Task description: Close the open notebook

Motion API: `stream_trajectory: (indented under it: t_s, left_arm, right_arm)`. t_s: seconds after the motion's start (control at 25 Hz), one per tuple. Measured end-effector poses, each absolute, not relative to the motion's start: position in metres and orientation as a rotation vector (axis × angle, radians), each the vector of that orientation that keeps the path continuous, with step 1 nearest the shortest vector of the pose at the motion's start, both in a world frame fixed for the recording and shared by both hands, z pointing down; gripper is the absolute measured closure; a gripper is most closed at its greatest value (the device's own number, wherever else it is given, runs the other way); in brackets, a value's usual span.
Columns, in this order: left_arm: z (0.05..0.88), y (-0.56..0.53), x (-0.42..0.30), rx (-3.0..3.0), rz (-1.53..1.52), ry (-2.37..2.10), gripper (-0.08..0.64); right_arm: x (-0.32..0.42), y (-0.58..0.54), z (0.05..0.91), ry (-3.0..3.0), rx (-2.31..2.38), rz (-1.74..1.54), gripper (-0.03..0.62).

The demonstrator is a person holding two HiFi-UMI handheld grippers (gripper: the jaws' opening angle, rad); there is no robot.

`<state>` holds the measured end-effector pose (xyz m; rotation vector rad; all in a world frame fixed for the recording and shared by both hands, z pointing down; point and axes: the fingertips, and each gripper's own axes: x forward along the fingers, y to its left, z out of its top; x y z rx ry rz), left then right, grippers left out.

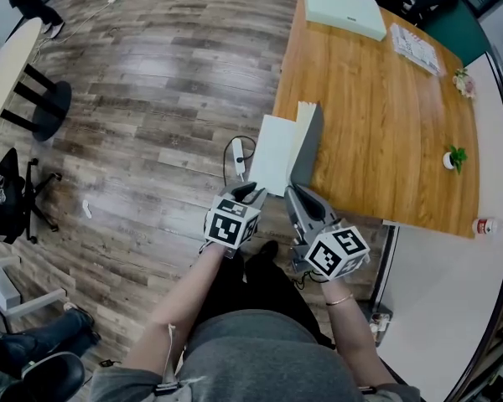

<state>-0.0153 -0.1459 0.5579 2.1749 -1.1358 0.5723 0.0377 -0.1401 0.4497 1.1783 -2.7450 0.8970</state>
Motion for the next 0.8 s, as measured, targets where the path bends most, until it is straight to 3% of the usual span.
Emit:
stream_trajectory:
  t_s: [0.8]
  left_arm:
    - [0.552, -0.146, -0.045, 2.147, 0.546, -1.232, 0.454]
  right_arm:
    - [0.006, -0.145, 0.474, -2.672, 1.078, 0.844, 0.561]
